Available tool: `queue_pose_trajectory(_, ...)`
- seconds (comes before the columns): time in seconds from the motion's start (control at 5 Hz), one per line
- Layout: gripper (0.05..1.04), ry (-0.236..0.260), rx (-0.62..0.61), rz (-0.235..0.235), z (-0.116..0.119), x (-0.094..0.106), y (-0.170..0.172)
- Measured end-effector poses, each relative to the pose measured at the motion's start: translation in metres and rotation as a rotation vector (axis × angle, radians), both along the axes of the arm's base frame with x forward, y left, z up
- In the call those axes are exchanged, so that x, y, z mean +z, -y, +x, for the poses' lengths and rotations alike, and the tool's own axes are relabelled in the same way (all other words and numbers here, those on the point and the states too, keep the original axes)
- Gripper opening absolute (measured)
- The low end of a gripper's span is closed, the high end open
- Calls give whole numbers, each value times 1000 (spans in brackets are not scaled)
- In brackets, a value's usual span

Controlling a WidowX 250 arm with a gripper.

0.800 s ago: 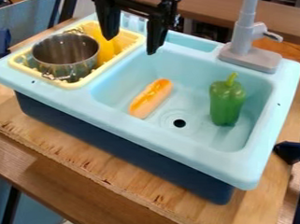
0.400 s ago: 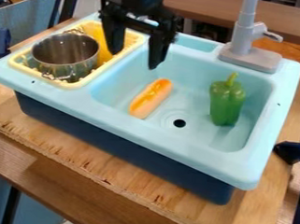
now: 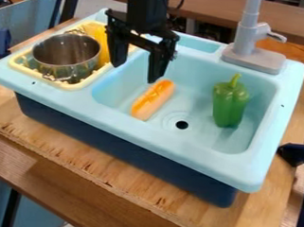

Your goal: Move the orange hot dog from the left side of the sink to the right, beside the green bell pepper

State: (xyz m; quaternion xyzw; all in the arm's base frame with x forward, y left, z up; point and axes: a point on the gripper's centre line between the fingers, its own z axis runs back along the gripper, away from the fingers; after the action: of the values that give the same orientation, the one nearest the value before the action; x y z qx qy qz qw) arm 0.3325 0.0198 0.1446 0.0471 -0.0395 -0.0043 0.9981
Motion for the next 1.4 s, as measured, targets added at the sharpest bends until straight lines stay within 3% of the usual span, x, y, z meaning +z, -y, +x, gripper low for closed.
queue_pose_trajectory(0.4,1001,-31,-23,10,13,-23,9)
queue_pose_trajectory(0.8,1001,-108,-42,29,17,-55,17)
queue_pose_trajectory(1.0,1001,-132,-41,38,19,-60,16)
queue_pose_trajectory(1.2,946,-131,-14,46,19,-60,4)
queue_pose_trajectory(1.4,662,-132,19,17,17,-65,-1)
